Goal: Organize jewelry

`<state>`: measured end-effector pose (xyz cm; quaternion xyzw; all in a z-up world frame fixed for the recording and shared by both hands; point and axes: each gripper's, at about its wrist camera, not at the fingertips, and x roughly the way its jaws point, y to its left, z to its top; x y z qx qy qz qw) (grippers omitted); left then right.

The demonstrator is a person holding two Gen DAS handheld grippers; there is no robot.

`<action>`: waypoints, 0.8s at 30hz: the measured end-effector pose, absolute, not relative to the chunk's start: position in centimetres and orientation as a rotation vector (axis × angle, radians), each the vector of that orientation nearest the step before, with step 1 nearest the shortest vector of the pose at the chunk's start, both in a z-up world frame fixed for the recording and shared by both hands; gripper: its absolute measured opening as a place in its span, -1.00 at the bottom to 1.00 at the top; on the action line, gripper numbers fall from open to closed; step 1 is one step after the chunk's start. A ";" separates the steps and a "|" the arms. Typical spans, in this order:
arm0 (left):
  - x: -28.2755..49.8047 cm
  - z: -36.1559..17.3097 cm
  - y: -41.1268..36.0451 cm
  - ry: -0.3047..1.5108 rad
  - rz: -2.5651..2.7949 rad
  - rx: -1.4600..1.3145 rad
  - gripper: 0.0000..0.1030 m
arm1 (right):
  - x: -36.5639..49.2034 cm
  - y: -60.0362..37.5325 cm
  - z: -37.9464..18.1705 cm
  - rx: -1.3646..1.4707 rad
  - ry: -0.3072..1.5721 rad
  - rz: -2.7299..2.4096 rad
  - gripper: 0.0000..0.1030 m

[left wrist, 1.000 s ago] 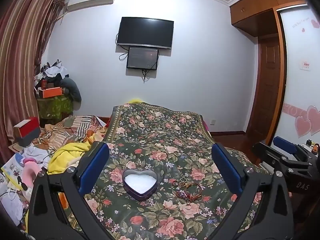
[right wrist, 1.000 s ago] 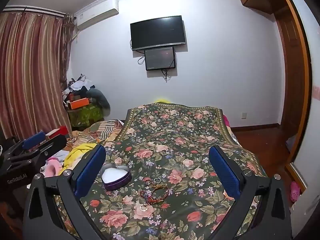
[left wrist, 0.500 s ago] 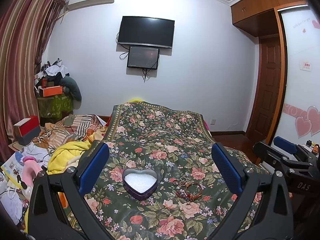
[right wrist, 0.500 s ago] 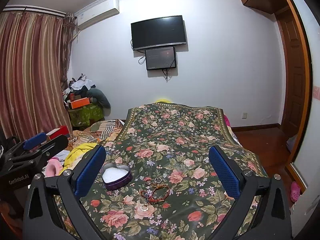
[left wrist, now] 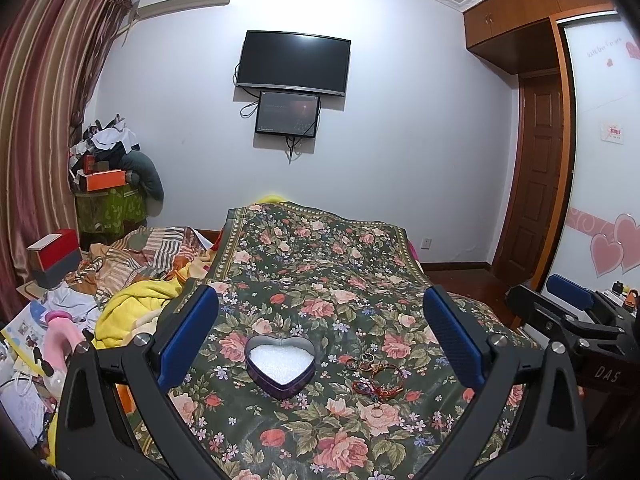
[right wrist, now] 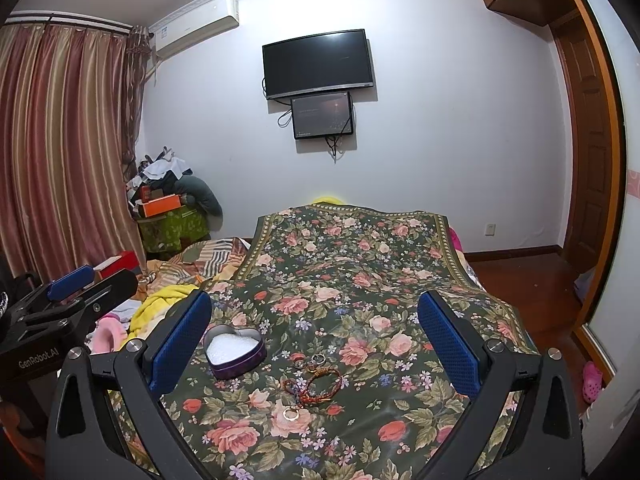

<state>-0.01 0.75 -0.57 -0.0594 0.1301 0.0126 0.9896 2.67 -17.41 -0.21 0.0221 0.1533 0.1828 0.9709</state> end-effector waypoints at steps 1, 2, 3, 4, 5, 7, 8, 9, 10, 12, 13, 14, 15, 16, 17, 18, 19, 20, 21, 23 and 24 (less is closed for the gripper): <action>0.0 -0.5 0.7 0.261 0.026 -0.119 0.99 | 2.6 -17.4 -0.2 0.044 0.310 0.371 0.98; -0.1 -0.5 0.7 0.261 0.026 -0.120 0.99 | 2.5 -17.2 -0.3 0.042 0.309 0.373 0.98; -0.1 -0.5 0.8 0.261 0.026 -0.121 0.99 | 2.4 -17.2 -0.4 0.041 0.309 0.373 0.98; -0.1 -0.5 0.8 0.261 0.026 -0.121 0.99 | 2.5 -17.2 -0.3 0.041 0.310 0.373 0.98; -0.2 -0.5 0.7 0.260 0.027 -0.122 0.99 | 2.5 -17.2 -0.4 0.042 0.310 0.374 0.98; -0.2 -0.4 0.7 0.261 0.028 -0.124 0.99 | 2.4 -17.0 -0.5 0.040 0.310 0.374 0.98; -0.3 -0.4 0.7 0.261 0.028 -0.125 0.99 | 2.4 -17.0 -0.5 0.039 0.310 0.373 0.98; 0.0 -0.5 0.6 0.262 0.028 -0.123 0.99 | 2.4 -17.0 -0.6 0.039 0.311 0.373 0.98; 0.1 -0.8 0.7 0.263 0.029 -0.121 0.99 | 2.5 -17.0 -0.6 0.039 0.311 0.373 0.98; 0.1 -0.8 0.6 0.262 0.031 -0.121 0.99 | 2.5 -17.0 -0.8 0.041 0.312 0.374 0.98; 0.0 -0.8 0.6 0.263 0.032 -0.121 0.99 | 2.5 -16.9 -0.7 0.041 0.312 0.374 0.98; 0.0 -0.9 0.5 0.263 0.031 -0.122 0.99 | 2.6 -17.0 -0.9 0.040 0.313 0.374 0.98; 0.3 -1.0 0.7 0.265 0.032 -0.126 0.99 | 2.6 -16.9 -0.9 0.040 0.313 0.374 0.98; 0.3 -1.0 0.6 0.265 0.033 -0.127 0.99 | 2.6 -16.9 -0.9 0.039 0.312 0.374 0.98; 0.3 -1.0 0.5 0.266 0.033 -0.127 0.99 | 2.6 -16.9 -0.9 0.040 0.312 0.374 0.98; 0.3 -1.0 0.7 0.265 0.032 -0.125 0.99 | 2.6 -16.9 -0.9 0.040 0.312 0.375 0.98; 0.3 -1.0 0.6 0.265 0.032 -0.125 0.99 | 2.6 -16.9 -0.8 0.040 0.313 0.375 0.98; 0.3 -1.0 0.6 0.266 0.031 -0.125 0.99 | 2.6 -17.0 -0.8 0.039 0.313 0.374 0.98; 0.3 -1.1 0.5 0.267 0.030 -0.125 0.99 | 2.6 -16.9 -0.9 0.039 0.313 0.374 0.98; 0.2 -1.1 0.3 0.266 0.031 -0.123 0.99 | 2.6 -17.0 -0.8 0.040 0.313 0.374 0.98; 0.2 -1.2 0.2 0.265 0.032 -0.123 0.99 | 2.6 -16.9 -0.9 0.040 0.313 0.374 0.98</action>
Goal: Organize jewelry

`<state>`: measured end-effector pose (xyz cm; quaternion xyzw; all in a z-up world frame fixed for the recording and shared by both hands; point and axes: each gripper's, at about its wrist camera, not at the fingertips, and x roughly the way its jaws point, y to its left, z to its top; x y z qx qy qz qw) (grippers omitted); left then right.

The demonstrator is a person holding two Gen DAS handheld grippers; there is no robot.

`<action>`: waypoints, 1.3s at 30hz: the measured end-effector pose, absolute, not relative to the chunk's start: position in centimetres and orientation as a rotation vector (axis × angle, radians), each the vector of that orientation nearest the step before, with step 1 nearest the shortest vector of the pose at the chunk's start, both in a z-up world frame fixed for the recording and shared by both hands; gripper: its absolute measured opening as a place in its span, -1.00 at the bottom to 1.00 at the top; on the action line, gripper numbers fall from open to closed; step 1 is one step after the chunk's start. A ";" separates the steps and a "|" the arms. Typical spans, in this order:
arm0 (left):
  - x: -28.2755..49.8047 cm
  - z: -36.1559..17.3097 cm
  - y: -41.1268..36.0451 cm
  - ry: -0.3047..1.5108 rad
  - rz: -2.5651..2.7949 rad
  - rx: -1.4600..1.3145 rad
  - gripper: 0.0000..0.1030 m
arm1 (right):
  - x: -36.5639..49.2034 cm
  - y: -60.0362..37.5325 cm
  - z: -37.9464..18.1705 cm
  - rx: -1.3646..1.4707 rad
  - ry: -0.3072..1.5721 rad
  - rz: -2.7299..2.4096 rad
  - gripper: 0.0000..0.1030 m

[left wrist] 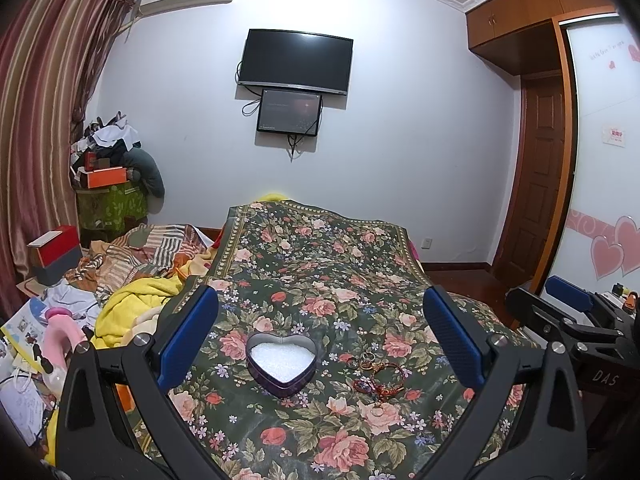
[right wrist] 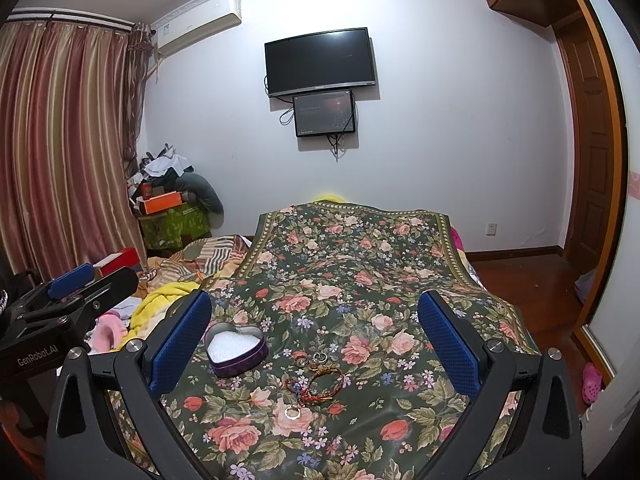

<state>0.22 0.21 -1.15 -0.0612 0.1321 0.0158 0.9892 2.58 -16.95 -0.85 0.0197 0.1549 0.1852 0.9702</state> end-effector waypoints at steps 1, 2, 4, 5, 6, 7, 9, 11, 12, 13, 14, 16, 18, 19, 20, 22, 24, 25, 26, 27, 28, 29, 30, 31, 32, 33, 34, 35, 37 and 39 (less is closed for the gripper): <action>0.2 -1.2 0.1 0.264 0.033 -0.123 0.99 | 2.6 -16.9 -1.0 0.039 0.313 0.375 0.98; 0.2 -1.2 0.0 0.264 0.033 -0.123 0.99 | 2.6 -16.9 -0.9 0.039 0.313 0.375 0.98; 0.3 -0.9 0.8 0.264 0.034 -0.127 0.99 | 2.6 -16.9 -0.9 0.039 0.313 0.375 0.98; 0.3 -0.9 0.8 0.264 0.034 -0.127 0.99 | 2.6 -16.9 -0.9 0.039 0.313 0.375 0.98; 0.3 -0.9 0.8 0.264 0.035 -0.127 0.99 | 2.6 -16.9 -0.9 0.039 0.313 0.375 0.98; 0.3 -1.0 0.7 0.263 0.035 -0.128 0.99 | 2.6 -16.9 -0.9 0.039 0.313 0.375 0.98; 0.3 -1.0 0.7 0.263 0.036 -0.129 0.99 | 2.6 -16.9 -0.9 0.038 0.314 0.375 0.98; 0.2 -0.9 0.8 0.264 0.037 -0.129 0.99 | 2.5 -16.9 -0.8 0.037 0.314 0.376 0.98; 0.2 -0.9 0.8 0.264 0.037 -0.129 0.99 | 2.5 -16.9 -0.9 0.037 0.314 0.376 0.98; 0.2 -0.9 0.7 0.264 0.037 -0.129 0.99 | 2.5 -16.8 -0.9 0.036 0.314 0.376 0.98; 0.2 -0.9 0.9 0.263 0.036 -0.129 0.99 | 2.5 -16.8 -0.9 0.035 0.313 0.376 0.98; 0.2 -0.9 0.9 0.262 0.036 -0.130 0.99 | 2.4 -16.8 -0.9 0.035 0.314 0.377 0.98; 0.1 -0.9 0.8 0.261 0.036 -0.129 0.99 | 2.4 -16.8 -0.9 0.036 0.313 0.375 0.98; 0.1 -0.9 0.8 0.261 0.037 -0.129 0.99 | 2.4 -16.8 -0.8 0.035 0.314 0.376 0.98; 0.1 -0.9 0.8 0.262 0.036 -0.129 0.99 | 2.4 -16.8 -0.8 0.035 0.314 0.376 0.98; 0.2 -0.9 0.9 0.263 0.036 -0.130 0.99 | 2.4 -16.8 -0.9 0.035 0.314 0.376 0.98; 0.2 -0.9 0.9 0.263 0.036 -0.131 0.99 | 2.4 -16.8 -0.9 0.033 0.314 0.376 0.98; 0.2 -0.9 1.0 0.264 0.037 -0.132 0.99 | 2.4 -16.7 -0.9 0.031 0.315 0.377 0.98; 0.2 -1.0 1.0 0.265 0.037 -0.133 0.99 | 2.4 -16.7 -0.9 0.029 0.315 0.377 0.98; 0.2 -1.0 1.0 0.266 0.037 -0.133 0.99 | 2.5 -16.6 -0.9 0.025 0.317 0.376 0.98; 0.3 -1.0 1.1 0.268 0.037 -0.134 0.99 | 2.6 -16.6 -1.0 0.023 0.318 0.376 0.98; 0.4 -1.0 1.1 0.270 0.037 -0.134 0.99 | 2.6 -16.6 -1.0 0.022 0.320 0.376 0.98; 0.5 -1.2 1.2 0.274 0.035 -0.135 0.99 | 2.8 -16.6 -1.1 0.020 0.323 0.375 0.98; 0.7 -1.3 1.2 0.277 0.035 -0.134 0.99 | 3.0 -16.6 -1.2 0.018 0.329 0.373 0.98; 0.9 -1.5 1.2 0.283 0.037 -0.132 0.99 | 3.2 -16.5 -1.3 0.014 0.335 0.369 0.98; 1.3 -1.7 1.2 0.293 0.039 -0.131 0.99 | 3.5 -16.6 -1.5 0.012 0.341 0.364 0.98; 1.6 -1.9 1.3 0.303 0.038 -0.131 0.99 | 3.8 -16.6 -1.6 0.007 0.351 0.358 0.98; 2.1 -2.3 1.4 0.319 0.038 -0.134 0.99 | 4.2 -16.7 -1.8 -0.001 0.363 0.352 0.98; 3.2 -3.1 1.6 0.358 0.033 -0.145 0.99 | 4.9 -16.8 -2.5 -0.016 0.386 0.335 0.98; 4.5 -4.2 1.7 0.410 0.024 -0.155 0.99 | 5.7 -17.0 -3.2 -0.035 0.415 0.324 0.98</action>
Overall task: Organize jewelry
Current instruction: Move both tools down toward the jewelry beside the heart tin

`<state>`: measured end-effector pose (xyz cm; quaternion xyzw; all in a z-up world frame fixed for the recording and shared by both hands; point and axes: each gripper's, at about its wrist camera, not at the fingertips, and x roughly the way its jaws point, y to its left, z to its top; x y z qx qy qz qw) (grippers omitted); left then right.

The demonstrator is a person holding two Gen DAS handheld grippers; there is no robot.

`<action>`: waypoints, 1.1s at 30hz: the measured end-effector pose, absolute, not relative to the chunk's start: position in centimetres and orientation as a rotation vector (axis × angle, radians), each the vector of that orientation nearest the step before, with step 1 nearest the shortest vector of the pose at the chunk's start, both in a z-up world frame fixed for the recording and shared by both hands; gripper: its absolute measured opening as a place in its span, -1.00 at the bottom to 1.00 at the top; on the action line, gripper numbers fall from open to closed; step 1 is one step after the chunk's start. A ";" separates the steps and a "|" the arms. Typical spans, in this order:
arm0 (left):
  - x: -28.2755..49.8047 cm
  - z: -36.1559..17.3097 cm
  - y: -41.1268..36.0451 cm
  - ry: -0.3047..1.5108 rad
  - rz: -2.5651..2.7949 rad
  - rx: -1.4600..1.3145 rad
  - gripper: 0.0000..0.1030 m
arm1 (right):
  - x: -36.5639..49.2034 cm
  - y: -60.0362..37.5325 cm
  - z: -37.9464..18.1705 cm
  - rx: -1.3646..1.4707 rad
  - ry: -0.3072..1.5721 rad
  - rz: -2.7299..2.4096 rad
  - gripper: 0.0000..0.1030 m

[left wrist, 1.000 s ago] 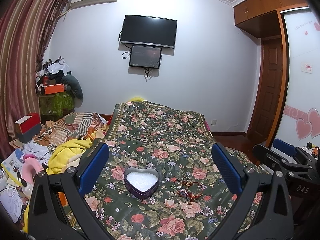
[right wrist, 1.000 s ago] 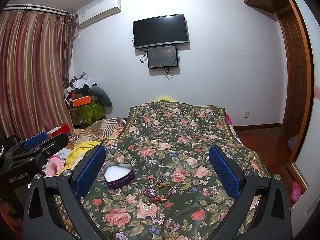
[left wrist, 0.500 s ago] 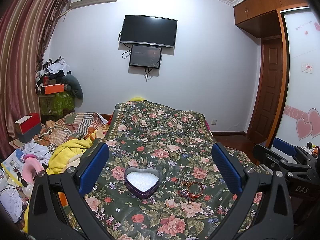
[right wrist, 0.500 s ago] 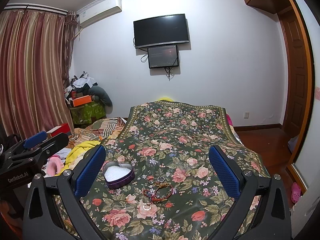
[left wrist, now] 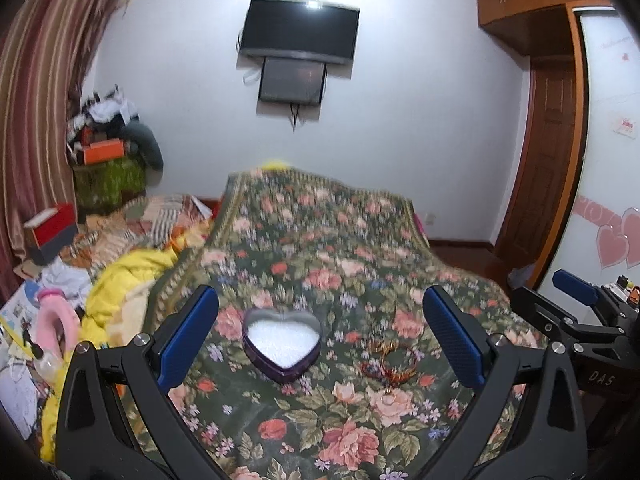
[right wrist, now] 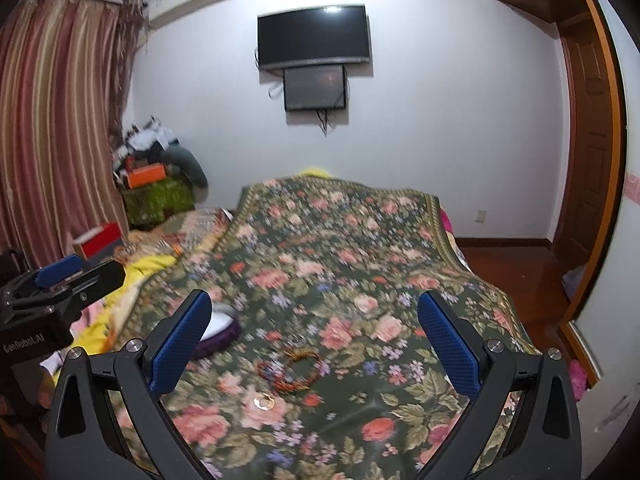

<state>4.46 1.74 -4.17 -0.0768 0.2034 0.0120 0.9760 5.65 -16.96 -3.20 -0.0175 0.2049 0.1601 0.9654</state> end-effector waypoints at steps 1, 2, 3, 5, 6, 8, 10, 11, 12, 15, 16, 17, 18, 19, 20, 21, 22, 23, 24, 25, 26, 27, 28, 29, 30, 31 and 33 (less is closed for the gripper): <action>5.0 -4.6 1.7 0.433 0.021 -0.156 0.99 | 6.1 -17.1 -3.7 -0.046 0.437 0.320 0.98; 5.6 -5.2 1.7 0.459 0.017 -0.155 0.99 | 6.6 -17.2 -4.2 -0.057 0.462 0.317 0.98; 6.5 -6.0 1.6 0.502 0.009 -0.152 0.99 | 7.0 -17.3 -4.6 -0.064 0.483 0.314 0.98; 7.9 -7.4 1.4 0.565 -0.009 -0.148 0.99 | 8.0 -17.7 -5.7 -0.075 0.528 0.310 0.98; 8.6 -8.3 1.3 0.599 -0.020 -0.149 0.99 | 8.4 -17.9 -6.2 -0.081 0.551 0.306 0.98; 9.4 -9.6 1.1 0.648 -0.040 -0.160 0.99 | 9.2 -18.2 -7.3 -0.093 0.601 0.302 0.98; 10.5 -11.1 1.0 0.706 -0.064 -0.180 0.99 | 9.8 -18.7 -8.0 -0.096 0.642 0.301 0.98; 10.9 -11.7 1.0 0.731 -0.074 -0.189 0.94 | 10.1 -18.9 -8.4 -0.096 0.659 0.301 0.98; 11.3 -12.4 0.9 0.757 -0.081 -0.194 0.89 | 10.4 -19.3 -8.8 -0.096 0.679 0.306 0.98; 12.5 -14.1 0.2 0.831 -0.098 -0.180 0.75 | 10.9 -19.8 -9.8 -0.098 0.708 0.314 0.98; 12.7 -14.4 0.0 0.843 -0.104 -0.176 0.75 | 11.0 -19.8 -10.0 -0.102 0.714 0.316 0.98; 12.9 -14.8 -0.4 0.856 -0.114 -0.168 0.75 | 11.0 -20.0 -10.1 -0.108 0.719 0.318 0.98; 13.1 -15.2 -0.8 0.868 -0.125 -0.159 0.75 | 10.9 -20.1 -10.3 -0.114 0.723 0.323 0.98; 13.3 -15.5 -1.3 0.881 -0.139 -0.144 0.72 | 11.0 -20.1 -10.4 -0.118 0.727 0.329 0.97; 13.5 -15.9 -1.8 0.893 -0.154 -0.128 0.69 | 11.0 -20.1 -10.4 -0.122 0.730 0.335 0.96; 13.5 -16.2 -2.4 0.904 -0.170 -0.109 0.68 | 10.8 -20.0 -10.5 -0.129 0.732 0.343 0.96; 13.6 -16.4 -2.9 0.911 -0.181 -0.094 0.65 | 10.8 -19.9 -10.6 -0.136 0.734 0.347 0.95; 13.7 -16.8 -3.5 0.924 -0.199 -0.076 0.58 | 10.7 -19.8 -10.6 -0.145 0.735 0.351 0.93; 13.8 -17.1 -3.9 0.934 -0.211 -0.063 0.55 | 10.7 -19.7 -10.7 -0.151 0.736 0.354 0.91; 13.9 -17.4 -4.4 0.949 -0.229 -0.050 0.47 | 10.7 -19.6 -10.8 -0.152 0.738 0.359 0.88; 14.0 -17.7 -4.8 0.962 -0.242 -0.040 0.40 | 10.8 -19.7 -10.8 -0.150 0.742 0.365 0.86; 14.1 -18.0 -5.3 0.973 -0.254 -0.028 0.36 | 10.7 -19.8 -10.9 -0.143 0.747 0.371 0.85; 14.1 -18.2 -5.6 0.972 -0.253 -0.015 0.34 | 10.8 -19.8 -11.0 -0.134 0.750 0.375 0.84; 14.0 -18.2 -5.9 0.968 -0.254 0.000 0.31 | 10.8 -19.9 -11.1 -0.124 0.754 0.380 0.84; 14.1 -18.3 -6.2 0.964 -0.262 0.016 0.27 | 10.8 -20.1 -11.1 -0.116 0.758 0.383 0.84; 14.1 -18.3 -6.4 0.963 -0.267 0.022 0.16 | 10.9 -20.2 -11.2 -0.108 0.762 0.386 0.83; 14.2 -18.4 -6.8 0.961 -0.273 0.048 -0.01 | 11.0 -20.4 -11.3 -0.094 0.770 0.391 0.83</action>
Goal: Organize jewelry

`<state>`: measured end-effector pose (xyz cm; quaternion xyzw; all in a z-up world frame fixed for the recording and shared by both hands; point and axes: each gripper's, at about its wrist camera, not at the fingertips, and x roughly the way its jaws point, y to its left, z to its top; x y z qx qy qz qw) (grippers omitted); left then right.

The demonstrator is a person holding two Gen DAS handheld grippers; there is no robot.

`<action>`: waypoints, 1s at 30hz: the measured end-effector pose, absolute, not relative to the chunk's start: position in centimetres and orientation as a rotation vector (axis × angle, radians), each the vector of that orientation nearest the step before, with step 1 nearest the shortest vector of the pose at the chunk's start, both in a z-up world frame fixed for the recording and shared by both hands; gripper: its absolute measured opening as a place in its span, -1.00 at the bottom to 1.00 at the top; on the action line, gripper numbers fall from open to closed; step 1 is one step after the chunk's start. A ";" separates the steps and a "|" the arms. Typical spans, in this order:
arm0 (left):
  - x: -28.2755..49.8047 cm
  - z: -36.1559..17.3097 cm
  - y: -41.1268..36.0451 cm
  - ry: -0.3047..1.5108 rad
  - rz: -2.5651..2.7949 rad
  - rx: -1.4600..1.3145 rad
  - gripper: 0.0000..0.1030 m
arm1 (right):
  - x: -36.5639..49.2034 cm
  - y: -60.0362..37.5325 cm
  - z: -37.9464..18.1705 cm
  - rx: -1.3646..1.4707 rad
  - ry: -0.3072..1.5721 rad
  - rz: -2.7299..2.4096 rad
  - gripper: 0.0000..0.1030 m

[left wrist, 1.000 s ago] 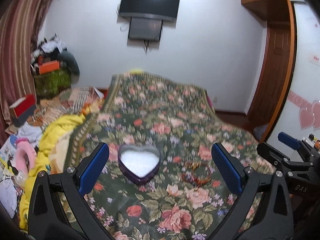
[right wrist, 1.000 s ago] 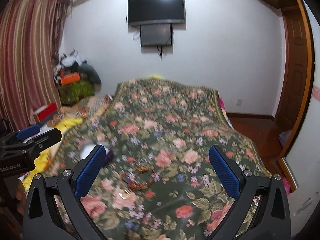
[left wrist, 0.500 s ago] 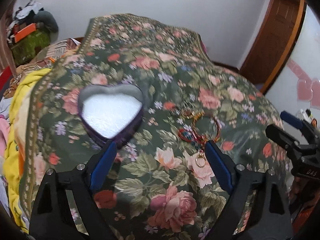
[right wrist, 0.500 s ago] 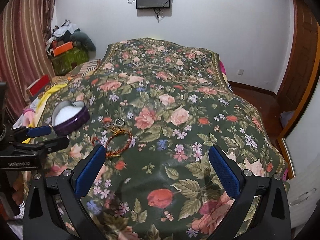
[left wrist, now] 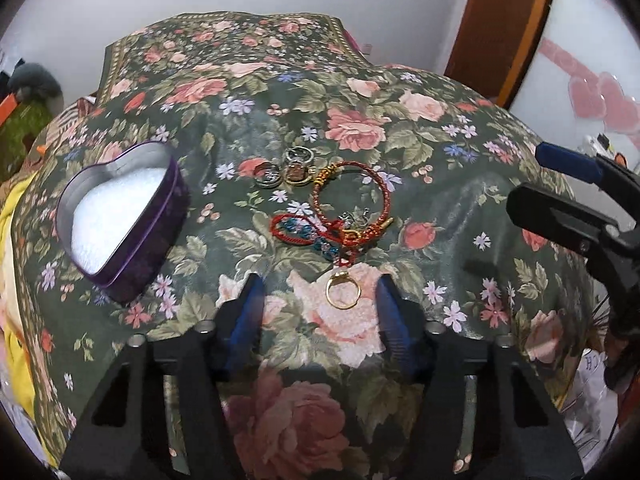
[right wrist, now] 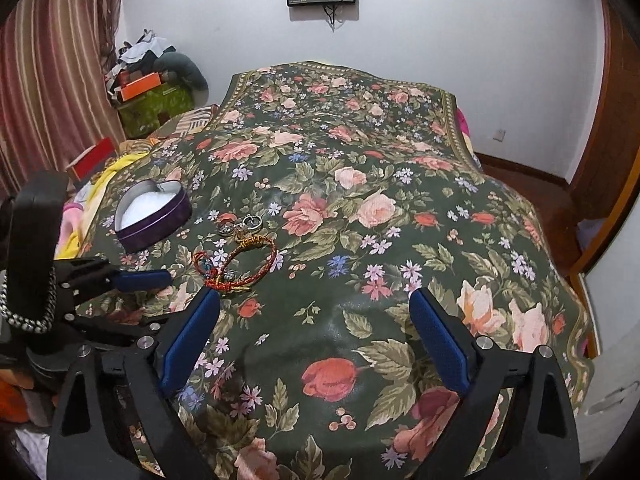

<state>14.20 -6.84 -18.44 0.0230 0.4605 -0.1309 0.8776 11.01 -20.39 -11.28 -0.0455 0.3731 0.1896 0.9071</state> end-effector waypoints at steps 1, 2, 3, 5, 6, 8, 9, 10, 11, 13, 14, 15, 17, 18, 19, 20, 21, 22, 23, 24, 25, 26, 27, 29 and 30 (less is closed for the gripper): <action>14.2 -18.5 -7.0 0.957 -0.275 0.058 -0.12 | 11.0 -20.4 -11.3 -0.089 0.774 0.392 0.83; 14.2 -18.6 -7.2 0.952 -0.278 0.071 -0.20 | 11.1 -20.5 -11.3 -0.082 0.777 0.395 0.83; 14.3 -18.7 -7.2 0.949 -0.280 0.077 -0.24 | 11.1 -20.6 -11.4 -0.072 0.782 0.400 0.83; 14.4 -18.7 -7.2 0.947 -0.282 0.077 -0.42 | 11.2 -20.7 -11.4 -0.054 0.791 0.412 0.83; 14.5 -18.8 -7.1 0.948 -0.284 0.073 -0.47 | 11.3 -20.7 -11.4 -0.042 0.797 0.421 0.83; 14.5 -18.7 -6.8 0.951 -0.283 0.070 -0.68 | 11.5 -20.6 -11.4 -0.032 0.807 0.437 0.82; 14.6 -18.6 -6.5 0.956 -0.290 0.055 -0.68 | 11.6 -20.5 -11.4 -0.032 0.811 0.446 0.81; 14.6 -18.6 -6.3 0.959 -0.295 0.043 -0.68 | 11.7 -20.2 -11.4 -0.034 0.816 0.457 0.77; 14.7 -18.5 -6.0 0.962 -0.300 0.026 -0.68 | 11.8 -20.0 -11.5 -0.038 0.821 0.466 0.70; 14.7 -18.3 -5.4 0.958 -0.293 0.001 -0.68 | 12.2 -19.4 -11.7 -0.051 0.839 0.491 0.62; 14.7 -18.2 -5.1 0.953 -0.286 -0.008 -0.68 | 12.4 -19.1 -11.8 -0.056 0.846 0.501 0.60; 14.8 -18.0 -4.5 0.947 -0.279 -0.026 -0.68 | 12.5 -18.6 -11.9 -0.063 0.851 0.512 0.60; 14.9 -17.7 -3.8 0.939 -0.273 -0.053 -0.68 | 12.7 -18.0 -12.0 -0.077 0.852 0.527 0.60; 14.9 -17.6 -3.5 0.932 -0.267 -0.058 -0.68 | 12.8 -17.6 -12.0 -0.078 0.856 0.538 0.59; 14.8 -17.4 -3.4 0.925 -0.261 -0.056 -0.68 | 12.9 -17.3 -12.1 -0.078 0.860 0.547 0.54; 14.8 -17.3 -3.3 0.918 -0.255 -0.054 -0.68 | 13.1 -16.9 -12.2 -0.078 0.869 0.560 0.43; 14.7 -17.1 -3.1 0.908 -0.251 -0.052 -0.68 | 13.2 -16.5 -12.3 -0.081 0.882 0.574 0.38; 14.6 -17.0 -3.0 0.903 -0.249 -0.052 -0.68 | 13.3 -16.3 -12.5 -0.083 0.893 0.584 0.29; 14.6 -16.9 -2.9 0.897 -0.248 -0.051 -0.68 | 13.4 -15.9 -12.7 -0.089 0.902 0.592 0.26; 14.5 -16.8 -2.9 0.892 -0.247 -0.049 -0.68 | 13.6 -15.5 -12.9 -0.099 0.915 0.598 0.26; 14.4 -16.8 -2.8 0.886 -0.245 -0.045 -0.68 | 13.7 -15.3 -13.2 -0.105 0.925 0.601 0.25; 14.4 -16.7 -2.8 0.882 -0.241 -0.040 -0.68 | 13.8 -15.0 -13.4 -0.109 0.936 0.605 0.21; 14.4 -16.8 -2.8 0.879 -0.241 -0.037 -0.68 | 13.9 -14.7 -13.8 -0.112 0.952 0.612 0.18; 14.3 -16.8 -2.7 0.877 -0.244 -0.040 -0.68 | 14.1 -14.3 -14.2 -0.111 0.979 0.623 0.10; 14.4 -16.9 -2.6 0.879 -0.247 -0.046 -0.68 | 14.1 -14.2 -14.3 -0.115 0.984 0.621 0.09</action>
